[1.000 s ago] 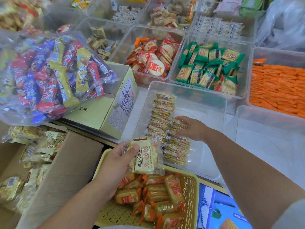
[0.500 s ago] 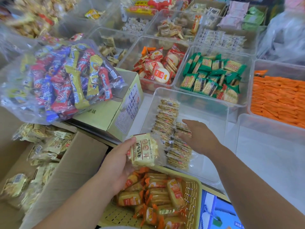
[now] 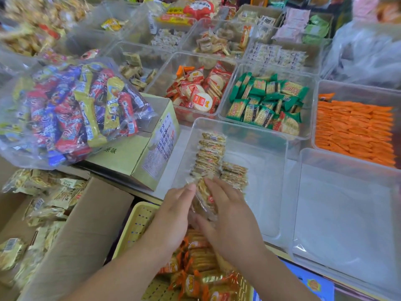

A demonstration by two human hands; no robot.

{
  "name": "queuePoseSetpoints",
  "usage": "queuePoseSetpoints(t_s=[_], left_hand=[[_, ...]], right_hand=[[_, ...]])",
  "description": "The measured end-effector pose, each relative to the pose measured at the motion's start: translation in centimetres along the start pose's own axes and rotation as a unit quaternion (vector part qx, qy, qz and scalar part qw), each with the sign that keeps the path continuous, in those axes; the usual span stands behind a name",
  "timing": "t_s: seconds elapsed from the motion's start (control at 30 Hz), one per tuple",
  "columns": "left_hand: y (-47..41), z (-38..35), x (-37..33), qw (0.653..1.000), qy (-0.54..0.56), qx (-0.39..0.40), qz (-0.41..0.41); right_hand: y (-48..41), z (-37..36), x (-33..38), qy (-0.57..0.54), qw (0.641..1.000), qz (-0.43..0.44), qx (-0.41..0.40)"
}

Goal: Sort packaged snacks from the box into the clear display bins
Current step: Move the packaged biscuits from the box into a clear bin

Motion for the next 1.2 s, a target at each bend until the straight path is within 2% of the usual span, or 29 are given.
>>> queuePoseSetpoints(t_s=[0.17,0.27,0.33,0.43,0.53,0.63,0.83,0.97,1.1,1.2], left_hand=[[-0.9,1.3,-0.5,0.999,-0.05,-0.011,0.0],[-2.1,2.9,-0.3,0.997,-0.067,-0.04,-0.013],[-2.7,3.7,0.2,0.998,-0.047,-0.049,-0.006],[-2.9,4.4,1.0,0.999,-0.01,-0.041,0.008],[-3.0,4.8,1.5,0.999,0.0,-0.036,0.022],[-3.1,5.1,1.7,0.999,0.014,-0.032,0.017],[-3.0,4.9,1.6,1.0,0.017,-0.019,-0.003],[-3.0,4.9,1.6,1.0,0.022,-0.014,-0.003],[-3.1,5.4,1.9,0.999,0.047,-0.017,0.002],[-3.0,5.6,1.9,0.998,0.057,-0.014,-0.01]], right_hand=[[-2.1,3.0,-3.8,-0.051,0.998,-0.011,-0.04],[-5.4,5.4,-7.6,0.002,0.996,-0.044,-0.074],[-8.1,6.7,-10.3,0.03,0.994,-0.079,-0.066],[-11.9,6.6,-13.7,0.062,0.989,-0.132,0.01],[-14.6,4.9,-15.6,0.12,0.975,-0.154,0.106],[-16.1,3.0,-16.2,0.13,0.958,-0.166,0.195],[-16.8,0.9,-16.1,0.114,0.946,-0.173,0.251],[-16.2,0.4,-16.6,0.074,0.951,-0.18,0.241],[-15.4,0.8,-16.4,0.03,0.969,-0.159,0.189],[-14.2,1.6,-15.6,0.04,0.977,-0.147,0.151]])
Point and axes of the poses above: each hand's wrist, its own y-axis away from the middle knuckle, its own z-axis out of the back of the hand, x = y × z, the point moved 3 cm from there along -y, towards the middle knuckle, and after that the axes turned 12 degrees about x, right-handed, at the moved point
